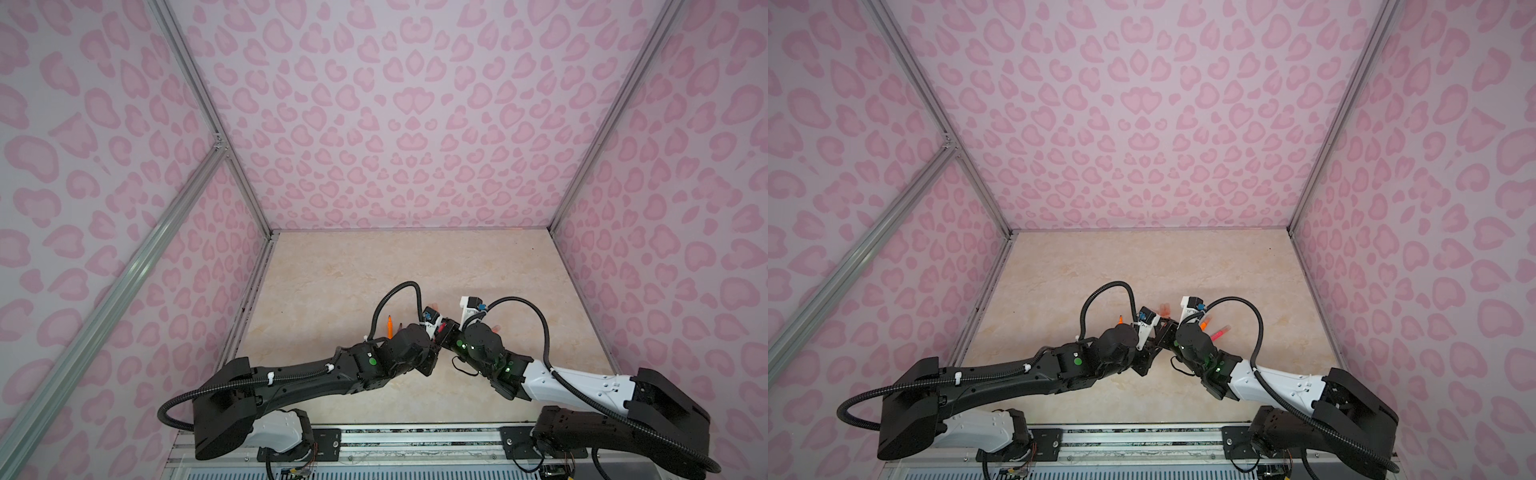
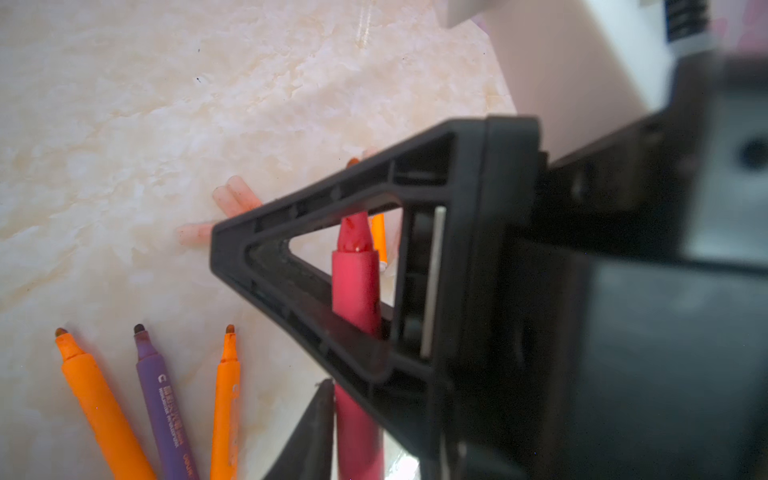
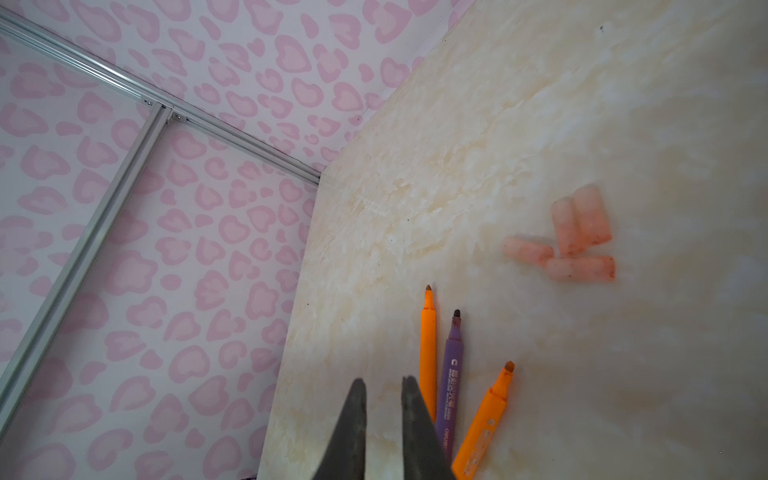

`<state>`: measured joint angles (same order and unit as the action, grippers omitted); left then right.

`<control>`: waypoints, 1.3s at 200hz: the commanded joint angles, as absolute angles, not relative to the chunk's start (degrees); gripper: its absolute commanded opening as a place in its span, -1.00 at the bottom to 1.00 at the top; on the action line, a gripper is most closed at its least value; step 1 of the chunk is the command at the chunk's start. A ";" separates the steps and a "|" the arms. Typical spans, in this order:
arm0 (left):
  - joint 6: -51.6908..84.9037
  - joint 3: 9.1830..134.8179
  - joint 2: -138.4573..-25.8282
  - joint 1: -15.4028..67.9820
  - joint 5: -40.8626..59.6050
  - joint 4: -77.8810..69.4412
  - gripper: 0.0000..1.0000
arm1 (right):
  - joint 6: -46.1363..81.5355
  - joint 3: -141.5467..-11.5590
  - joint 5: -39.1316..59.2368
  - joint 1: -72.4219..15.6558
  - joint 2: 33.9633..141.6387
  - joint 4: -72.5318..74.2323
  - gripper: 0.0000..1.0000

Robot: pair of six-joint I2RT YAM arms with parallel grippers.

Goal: Insert the pens into the pen caps
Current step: 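Raise the pink marker upright with the left gripper while the right approaches, then draw the right gripper back toward the pile of pink caps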

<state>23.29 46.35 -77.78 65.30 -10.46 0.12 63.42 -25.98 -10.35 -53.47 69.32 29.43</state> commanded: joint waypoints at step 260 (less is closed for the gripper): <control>24.61 29.94 -62.45 54.76 -4.92 -6.97 -0.94 | 41.93 -62.27 -15.41 -34.68 98.13 -9.84 -0.14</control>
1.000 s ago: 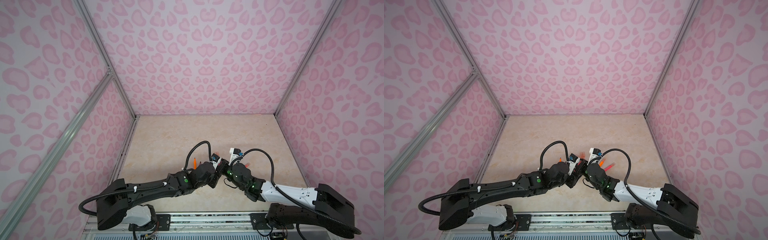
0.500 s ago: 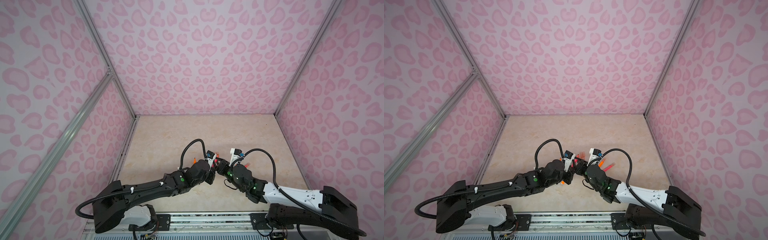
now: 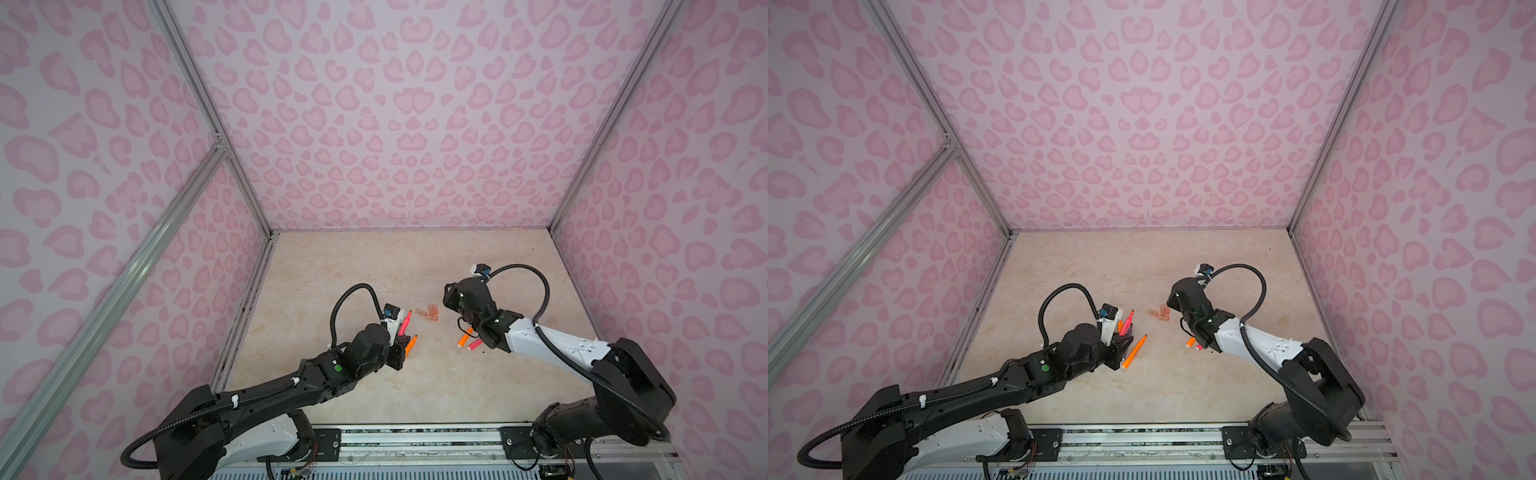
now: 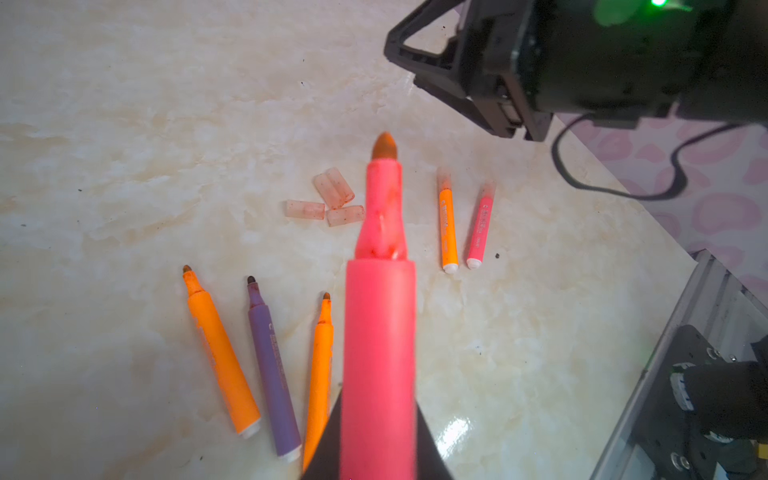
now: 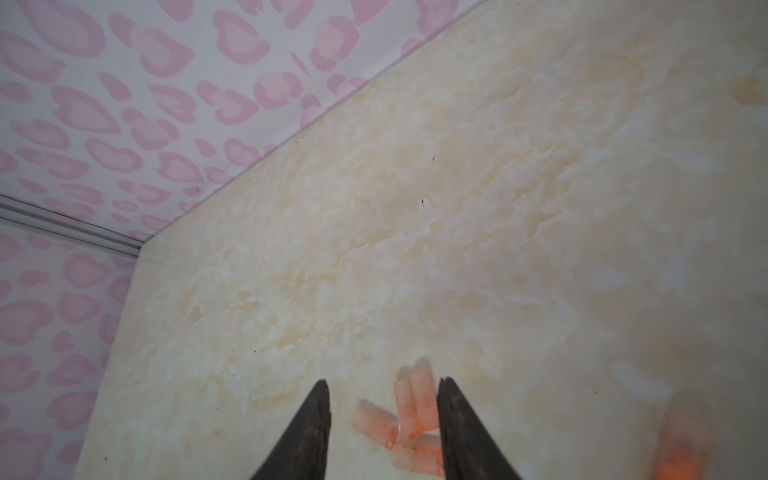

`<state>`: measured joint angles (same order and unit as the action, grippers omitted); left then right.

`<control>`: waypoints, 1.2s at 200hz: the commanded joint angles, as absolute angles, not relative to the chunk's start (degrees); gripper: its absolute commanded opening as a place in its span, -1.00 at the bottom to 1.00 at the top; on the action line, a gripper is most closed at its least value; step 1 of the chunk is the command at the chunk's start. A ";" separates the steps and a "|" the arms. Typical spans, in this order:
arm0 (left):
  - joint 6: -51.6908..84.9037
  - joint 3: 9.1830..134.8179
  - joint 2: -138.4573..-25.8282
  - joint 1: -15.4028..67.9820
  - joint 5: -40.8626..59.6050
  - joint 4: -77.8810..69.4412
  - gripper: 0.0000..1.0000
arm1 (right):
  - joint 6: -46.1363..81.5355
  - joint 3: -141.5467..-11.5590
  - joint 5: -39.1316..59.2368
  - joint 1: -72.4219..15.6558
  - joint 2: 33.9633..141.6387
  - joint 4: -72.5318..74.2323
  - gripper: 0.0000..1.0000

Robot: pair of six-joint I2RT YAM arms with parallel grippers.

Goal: Insert the pens into the pen caps
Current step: 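Draw the right gripper back toward the pile of pink caps, then close the right gripper on a pink cap and lift it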

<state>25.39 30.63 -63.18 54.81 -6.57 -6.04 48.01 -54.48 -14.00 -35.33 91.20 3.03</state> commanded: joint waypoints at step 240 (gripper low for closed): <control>25.38 26.86 -57.88 54.75 -4.13 -6.89 -0.94 | 39.47 -67.26 -15.16 -38.06 111.83 -12.91 -0.36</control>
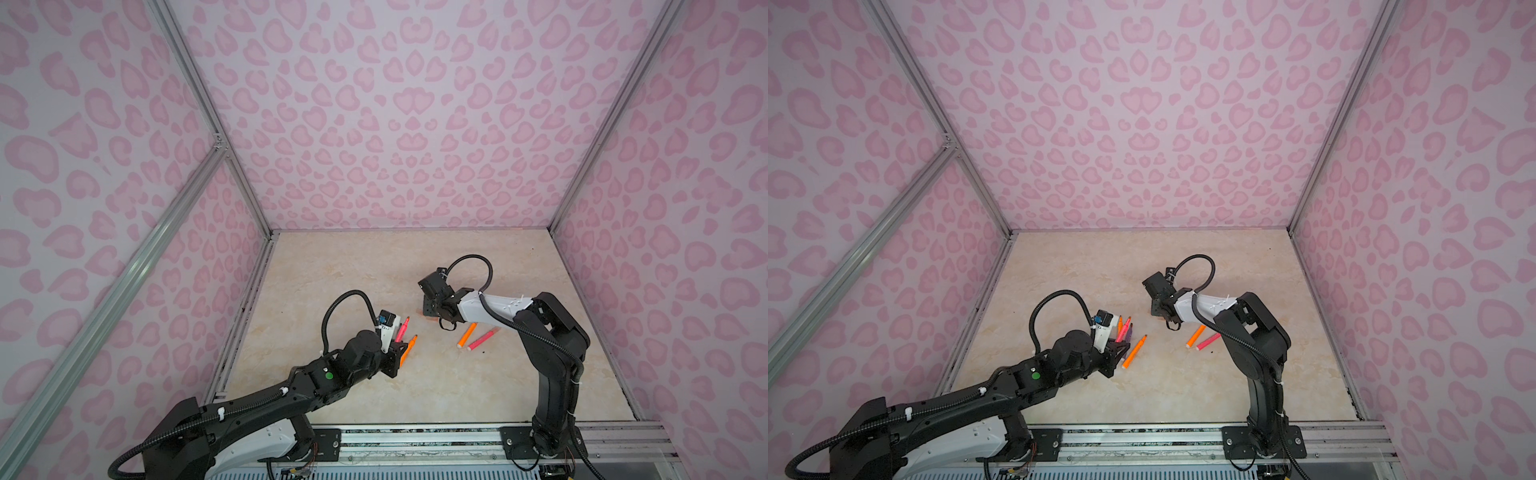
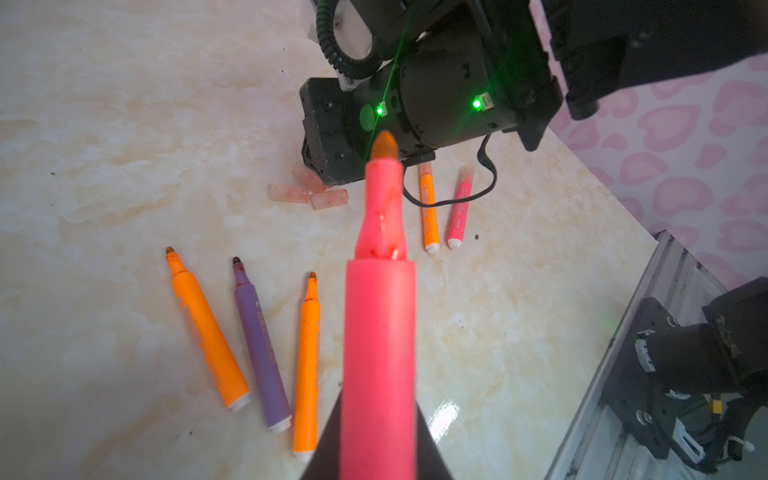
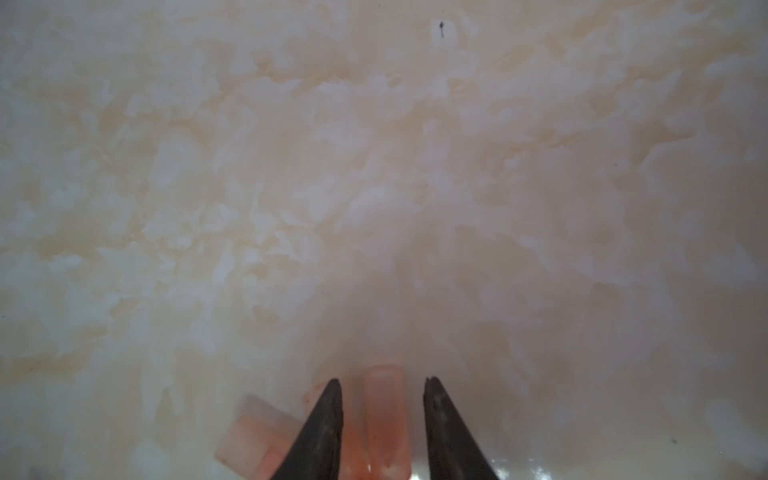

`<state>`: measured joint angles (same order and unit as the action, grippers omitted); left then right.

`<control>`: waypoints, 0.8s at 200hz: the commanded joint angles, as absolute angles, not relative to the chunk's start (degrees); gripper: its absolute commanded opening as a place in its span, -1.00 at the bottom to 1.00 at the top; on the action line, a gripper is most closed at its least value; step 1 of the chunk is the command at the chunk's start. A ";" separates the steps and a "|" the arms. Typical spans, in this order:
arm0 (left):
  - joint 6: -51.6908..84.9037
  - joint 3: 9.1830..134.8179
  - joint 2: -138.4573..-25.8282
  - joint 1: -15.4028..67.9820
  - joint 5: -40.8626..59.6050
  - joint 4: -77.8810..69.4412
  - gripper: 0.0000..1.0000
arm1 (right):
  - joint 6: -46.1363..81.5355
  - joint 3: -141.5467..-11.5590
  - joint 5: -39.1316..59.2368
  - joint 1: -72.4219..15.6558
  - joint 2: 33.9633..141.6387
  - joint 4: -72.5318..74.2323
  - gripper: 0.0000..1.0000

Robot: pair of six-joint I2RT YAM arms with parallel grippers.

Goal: Insert the pens into the pen caps
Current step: 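Close the right gripper on a pink cap and lift it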

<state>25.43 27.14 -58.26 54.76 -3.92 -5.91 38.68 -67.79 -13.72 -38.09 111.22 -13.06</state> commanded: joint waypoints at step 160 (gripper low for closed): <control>25.41 27.08 -57.32 54.74 -3.61 -6.86 -0.94 | 41.72 -62.99 -14.95 -37.49 109.10 -9.72 -0.70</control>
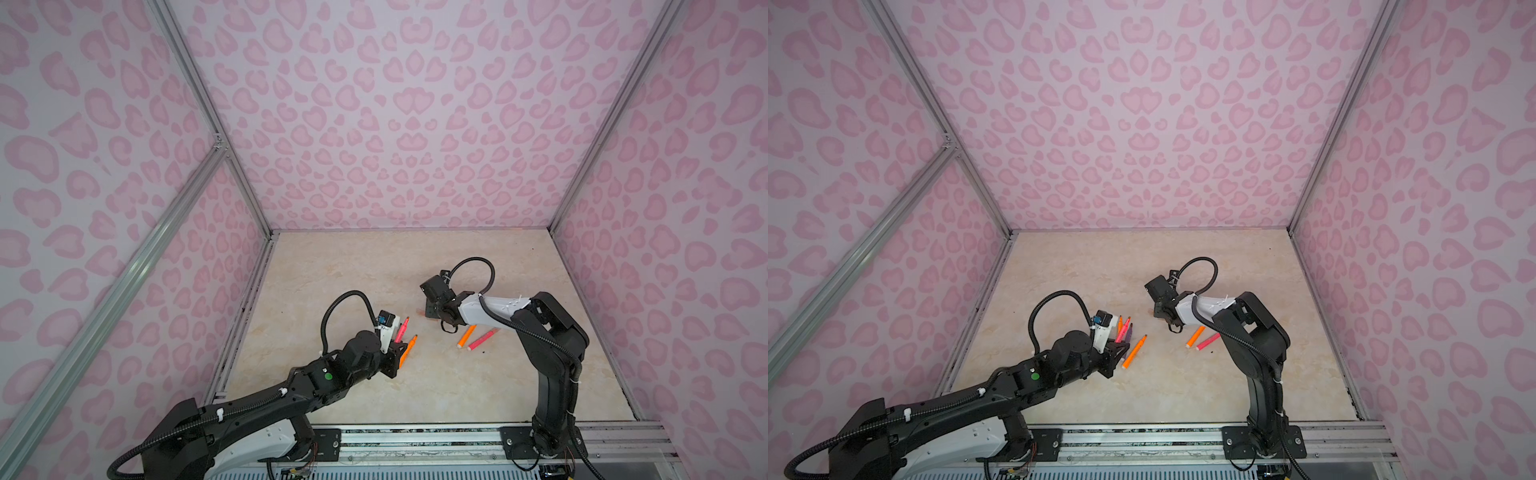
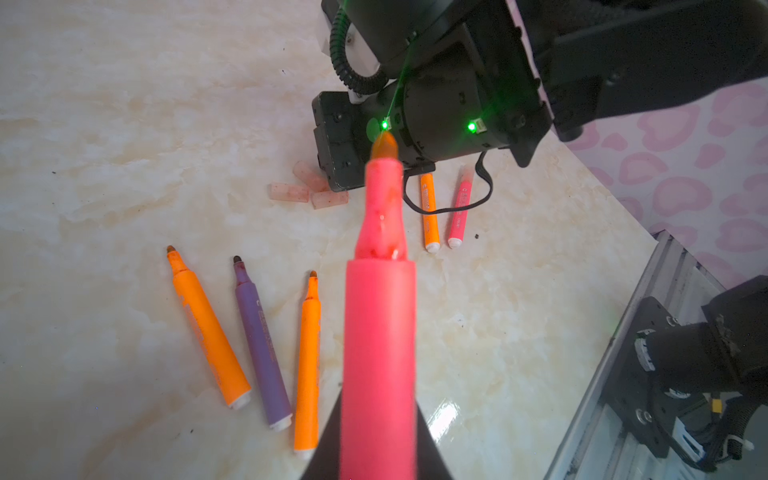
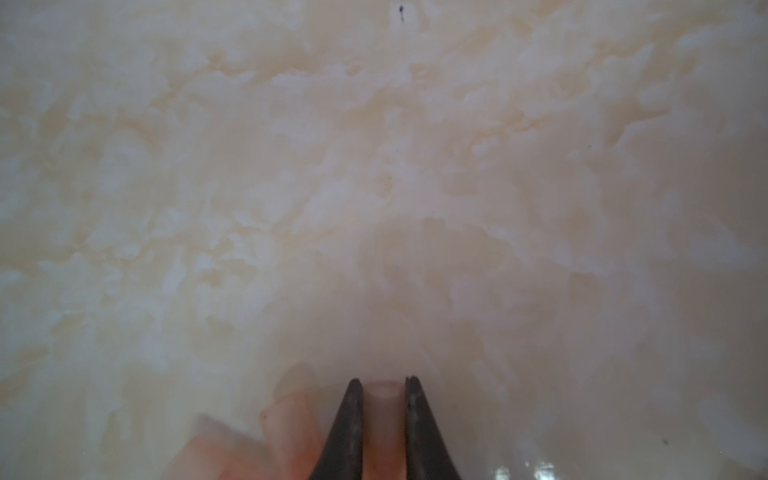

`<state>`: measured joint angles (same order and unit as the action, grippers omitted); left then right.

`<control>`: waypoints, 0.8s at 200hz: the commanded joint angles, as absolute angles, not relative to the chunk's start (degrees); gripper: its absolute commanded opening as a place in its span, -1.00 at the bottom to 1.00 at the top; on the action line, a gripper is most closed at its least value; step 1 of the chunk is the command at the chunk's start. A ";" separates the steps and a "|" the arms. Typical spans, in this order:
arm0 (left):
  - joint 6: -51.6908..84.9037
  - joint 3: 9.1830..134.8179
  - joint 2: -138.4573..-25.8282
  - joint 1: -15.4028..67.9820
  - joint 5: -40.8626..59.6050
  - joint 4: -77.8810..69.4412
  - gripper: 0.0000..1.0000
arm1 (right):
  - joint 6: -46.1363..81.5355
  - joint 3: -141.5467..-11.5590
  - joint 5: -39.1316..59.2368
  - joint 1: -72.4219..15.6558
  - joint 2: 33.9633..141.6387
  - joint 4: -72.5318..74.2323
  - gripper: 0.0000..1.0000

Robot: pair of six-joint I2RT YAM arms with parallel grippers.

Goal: Insert the pens into the pen caps
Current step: 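Close the right gripper on a pink cap and lift it, then bring the held cap over the pink marker tip held by the left gripper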

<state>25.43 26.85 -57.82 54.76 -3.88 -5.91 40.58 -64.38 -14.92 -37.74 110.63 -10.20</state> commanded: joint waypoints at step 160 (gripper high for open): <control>32.03 29.51 -61.70 61.55 -4.65 -17.88 -0.94 | 50.24 -37.65 -11.25 -44.79 62.98 13.61 -0.92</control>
<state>30.41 28.29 -60.05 60.64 -3.51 -12.60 47.68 -39.99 -11.94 -42.83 66.46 4.80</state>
